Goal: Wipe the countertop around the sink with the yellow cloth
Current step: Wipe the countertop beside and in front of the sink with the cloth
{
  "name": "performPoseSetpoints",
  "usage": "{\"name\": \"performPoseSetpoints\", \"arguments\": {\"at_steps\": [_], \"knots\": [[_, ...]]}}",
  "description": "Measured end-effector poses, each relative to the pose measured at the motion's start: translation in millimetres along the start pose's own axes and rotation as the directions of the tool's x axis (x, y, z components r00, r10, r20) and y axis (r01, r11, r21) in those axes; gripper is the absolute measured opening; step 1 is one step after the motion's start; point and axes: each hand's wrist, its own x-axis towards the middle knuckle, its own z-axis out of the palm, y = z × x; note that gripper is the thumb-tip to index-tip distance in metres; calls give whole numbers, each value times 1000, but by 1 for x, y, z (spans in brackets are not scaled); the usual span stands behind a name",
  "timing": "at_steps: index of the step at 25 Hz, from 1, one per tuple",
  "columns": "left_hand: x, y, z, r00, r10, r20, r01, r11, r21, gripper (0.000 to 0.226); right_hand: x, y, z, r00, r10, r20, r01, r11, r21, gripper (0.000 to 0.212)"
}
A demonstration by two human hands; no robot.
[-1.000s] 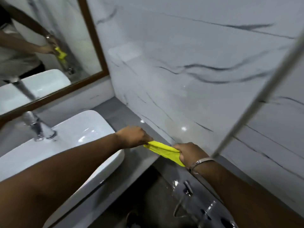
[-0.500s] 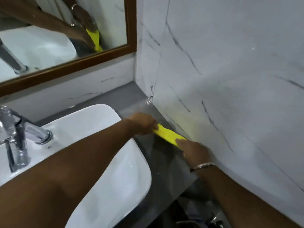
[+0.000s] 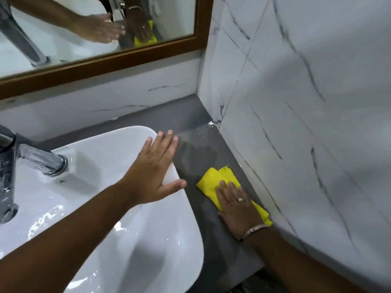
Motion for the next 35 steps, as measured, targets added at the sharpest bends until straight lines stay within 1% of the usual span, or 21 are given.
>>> {"name": "performPoseSetpoints", "arguments": {"at_steps": [4, 7, 9, 11, 13, 15, 16, 17, 19, 20, 22, 24, 25, 26, 27, 28, 29, 30, 32, 33, 35], "knots": [[2, 2, 11, 998, -2, -64, -7, 991, -133, 100, 23, 5, 9, 980, 177, -91, -166, 978, 124, 62], [3, 2, 16, 993, 1, -120, -27, 977, -210, 98, 93, 12, -14, 964, 236, -119, -206, 953, 224, 60], [4, 2, 20, 990, -9, -144, -29, 967, -254, 97, 157, 18, -32, 979, 184, -92, -158, 958, 239, 62], [5, 2, 22, 987, -19, -161, -26, 962, -273, 97, 193, 5, -35, 983, -26, -182, 56, 986, 159, 59], [4, 3, 21, 988, -13, -155, -30, 963, -269, 96, 157, -22, -20, 913, -247, -324, 270, 963, 25, 56], [2, 2, 16, 992, -12, -126, -20, 968, -249, 96, 56, -46, 4, 904, -304, -299, 321, 947, 8, 49], [2, 2, 13, 994, -13, -110, -13, 972, -234, 96, 8, -48, 19, 910, -286, -300, 304, 953, 16, 51], [2, 3, 11, 996, -12, -92, -8, 977, -214, 96, -27, -41, 26, 925, -244, -290, 265, 964, 34, 62], [3, 3, 11, 998, -16, -60, 5, 985, -174, 96, -37, -9, 40, 971, -120, -207, 137, 988, 71, 71], [3, 3, 10, 999, -24, -49, 16, 986, -166, 97, -15, 6, 40, 979, -65, -195, 75, 996, 46, 70], [4, 3, 10, 999, -38, -39, 31, 986, -164, 97, 53, 19, 11, 986, 115, -122, -101, 988, 115, 64], [4, 4, 10, 998, -39, -39, 32, 986, -161, 96, 110, 16, -18, 972, 225, -66, -212, 964, 160, 64], [3, 5, 8, 999, -37, -32, 31, 988, -154, 97, 116, 7, -14, 974, 209, -91, -195, 971, 141, 64], [3, 5, 6, 999, -37, -19, 34, 989, -143, 97, 105, -2, 1, 979, 129, -160, -122, 991, 52, 62], [3, 6, 3, 999, -45, -2, 45, 991, -127, 97, 77, -13, 17, 985, -4, -173, -4, 999, -43, 62], [1, 8, -3, 998, -57, 20, 58, 993, -103, 97, 32, -26, 33, 986, -115, -125, 104, 991, -85, 65], [-1, 12, -8, 997, -67, 42, 70, 994, -78, 98, -27, -38, 48, 977, -174, -123, 163, 982, -94, 70], [-3, 19, -10, 996, -64, 59, 68, 996, -51, 99, -79, -44, 51, 975, -170, -144, 162, 985, -62, 75], [-14, 39, -9, 995, 14, 98, -13, 1000, -17, 105, -118, -30, 54, 980, -175, -95, 167, 982, -87, 79], [-21, 50, -6, 992, 60, 108, -58, 998, -19, 108, -106, -17, 54, 981, -172, -94, 160, 980, -117, 77], [-31, 62, -2, 988, 91, 125, -87, 996, -36, 112, -58, 8, 40, 1000, -17, -23, 16, 1000, -7, 72]]}}
